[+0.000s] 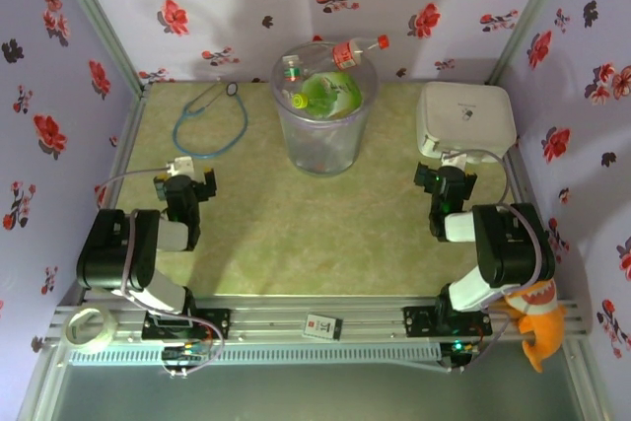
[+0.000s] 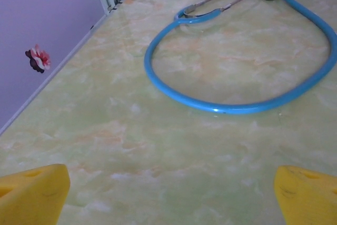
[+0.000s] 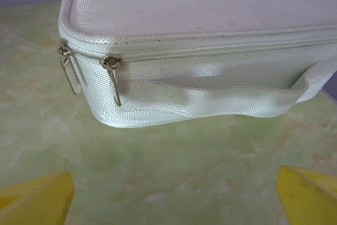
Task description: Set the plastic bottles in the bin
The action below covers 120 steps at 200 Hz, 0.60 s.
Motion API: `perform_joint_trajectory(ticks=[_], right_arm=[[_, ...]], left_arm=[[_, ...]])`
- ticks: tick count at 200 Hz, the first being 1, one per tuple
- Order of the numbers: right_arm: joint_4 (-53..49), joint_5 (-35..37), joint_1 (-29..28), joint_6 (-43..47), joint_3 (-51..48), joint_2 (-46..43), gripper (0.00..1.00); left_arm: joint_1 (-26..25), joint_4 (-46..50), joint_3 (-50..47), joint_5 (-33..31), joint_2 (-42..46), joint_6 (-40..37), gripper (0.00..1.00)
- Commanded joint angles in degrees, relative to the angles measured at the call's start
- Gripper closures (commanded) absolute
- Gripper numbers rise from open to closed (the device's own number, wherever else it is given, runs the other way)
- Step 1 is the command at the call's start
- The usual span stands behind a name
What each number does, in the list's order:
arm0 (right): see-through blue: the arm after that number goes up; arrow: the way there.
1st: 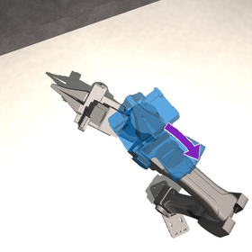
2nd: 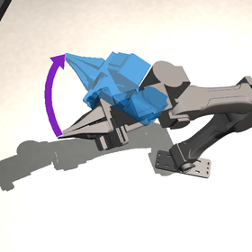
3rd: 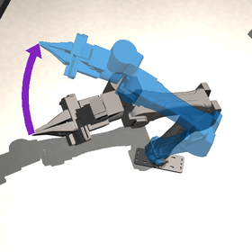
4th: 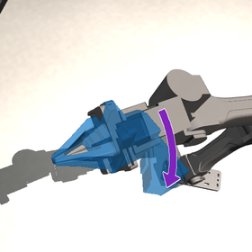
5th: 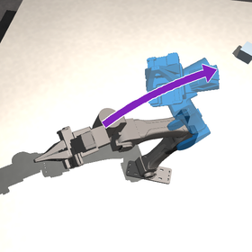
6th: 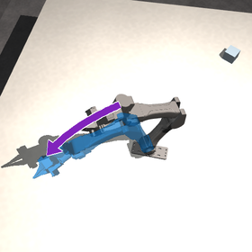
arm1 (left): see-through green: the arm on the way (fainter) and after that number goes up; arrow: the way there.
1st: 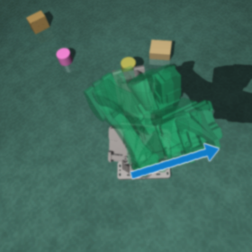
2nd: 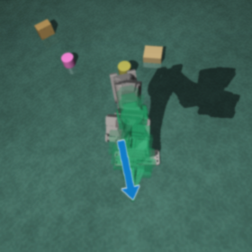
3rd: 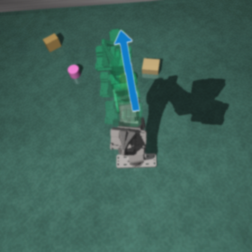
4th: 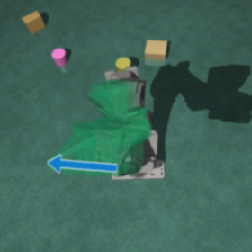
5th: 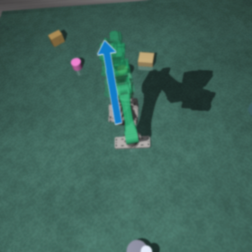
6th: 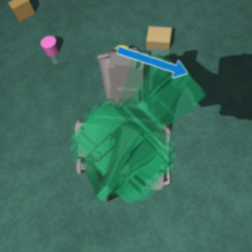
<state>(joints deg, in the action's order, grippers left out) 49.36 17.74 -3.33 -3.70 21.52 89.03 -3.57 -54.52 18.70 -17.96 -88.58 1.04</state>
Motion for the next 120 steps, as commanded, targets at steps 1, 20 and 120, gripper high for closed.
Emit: perform_joint_trajectory(ticks=[1,20,120], right_arm=[[1.8,1.0,0.5,-2.6,0.1,-0.1,0.01],[3.3,1.1,0.7,-2.5,-0.3,0.3,0.01],[2.5,1.1,0.7,-2.5,0.1,0.4,0.01]], left_arm=[[1.5,1.4,3.1,1.6,-0.3,0.4,0.0],[1.6,1.7,3.1,1.9,-0.1,0.5,0.0],[1.6,1.5,3.1,1.9,-0.1,0.5,0.0]])
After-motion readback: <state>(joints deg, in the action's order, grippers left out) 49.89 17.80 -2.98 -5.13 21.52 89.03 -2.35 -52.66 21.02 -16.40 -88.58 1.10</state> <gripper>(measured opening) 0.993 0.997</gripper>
